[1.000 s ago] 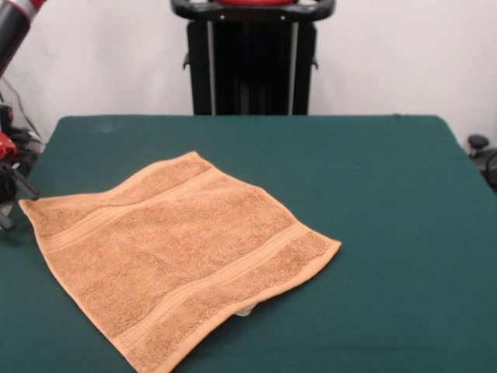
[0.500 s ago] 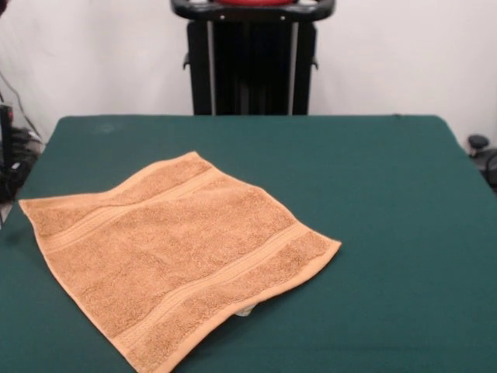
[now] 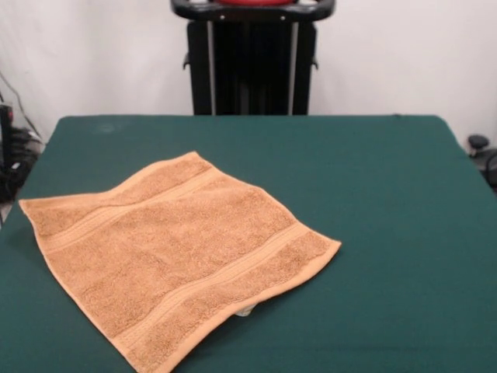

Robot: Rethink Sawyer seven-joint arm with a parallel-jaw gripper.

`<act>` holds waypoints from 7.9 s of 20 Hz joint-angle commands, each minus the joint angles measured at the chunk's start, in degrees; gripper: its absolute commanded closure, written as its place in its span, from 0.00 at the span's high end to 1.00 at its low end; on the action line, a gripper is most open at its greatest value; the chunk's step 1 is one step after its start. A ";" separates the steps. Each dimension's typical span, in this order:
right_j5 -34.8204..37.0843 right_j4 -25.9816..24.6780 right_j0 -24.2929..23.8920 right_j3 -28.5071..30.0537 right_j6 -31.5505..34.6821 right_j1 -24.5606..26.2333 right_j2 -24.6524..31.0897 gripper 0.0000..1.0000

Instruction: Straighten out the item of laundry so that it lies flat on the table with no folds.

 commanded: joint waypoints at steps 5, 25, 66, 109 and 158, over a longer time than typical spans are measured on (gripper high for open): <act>-5.79 -2.30 11.99 12.46 7.74 -13.80 -0.93 1.00; -19.94 10.80 21.62 27.33 28.64 -38.43 -3.01 1.00; -27.56 14.87 32.54 30.98 21.82 -51.86 -10.48 1.00; -34.55 13.73 59.84 35.30 34.85 -75.48 -44.03 1.00; -46.01 24.05 51.48 42.34 28.86 -61.33 -37.84 1.00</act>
